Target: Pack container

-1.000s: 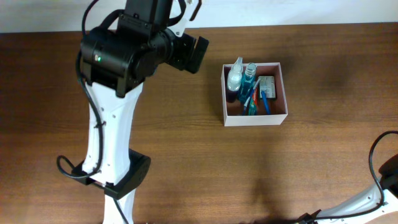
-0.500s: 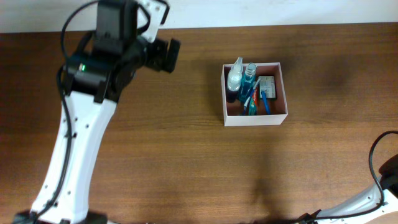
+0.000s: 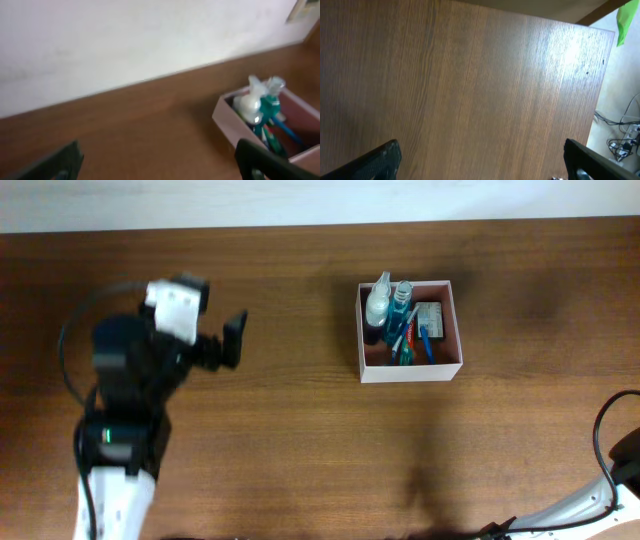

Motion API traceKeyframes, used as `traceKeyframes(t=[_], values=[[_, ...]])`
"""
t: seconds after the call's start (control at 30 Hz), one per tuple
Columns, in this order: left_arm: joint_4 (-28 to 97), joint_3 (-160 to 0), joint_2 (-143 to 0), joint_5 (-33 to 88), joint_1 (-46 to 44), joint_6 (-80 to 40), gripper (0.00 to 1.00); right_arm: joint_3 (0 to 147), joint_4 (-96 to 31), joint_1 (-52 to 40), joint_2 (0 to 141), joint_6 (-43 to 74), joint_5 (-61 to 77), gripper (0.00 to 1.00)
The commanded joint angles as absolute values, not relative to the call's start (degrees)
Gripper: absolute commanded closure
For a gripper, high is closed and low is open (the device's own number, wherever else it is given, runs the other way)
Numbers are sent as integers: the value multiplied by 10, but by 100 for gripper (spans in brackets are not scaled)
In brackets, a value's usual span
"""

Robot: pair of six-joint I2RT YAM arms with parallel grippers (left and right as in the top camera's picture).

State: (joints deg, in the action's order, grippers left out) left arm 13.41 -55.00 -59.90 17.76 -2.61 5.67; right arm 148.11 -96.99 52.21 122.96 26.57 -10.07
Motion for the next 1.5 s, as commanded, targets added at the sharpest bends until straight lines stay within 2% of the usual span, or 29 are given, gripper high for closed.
traceKeyframes(t=[0.0,0.2,0.33,0.47,0.7,1.3,1.47], values=[[63,-439,-498,192,-10,32,1,1480,-973,522,1225,263,-108,1],[-83,-269,-348,156,-10,-9,1,1480,-973,522,1225,263,-108,1],[-121,-207,-282,141,-10,-15,1,1480,-973,522,1225,263,-108,1],[-111,-172,-220,78,-10,-89,0,1480,-973,522,1225,263,-108,1],[-100,-138,-143,21,-10,-94,1,1480,-973,522,1225,263,-108,1],[-120,-27,-9,17,11,-93,1,1480,-973,522,1225,263,-108,1],[-126,-18,-3,44,11,-39,1,1480,-973,522,1225,263,-108,1]])
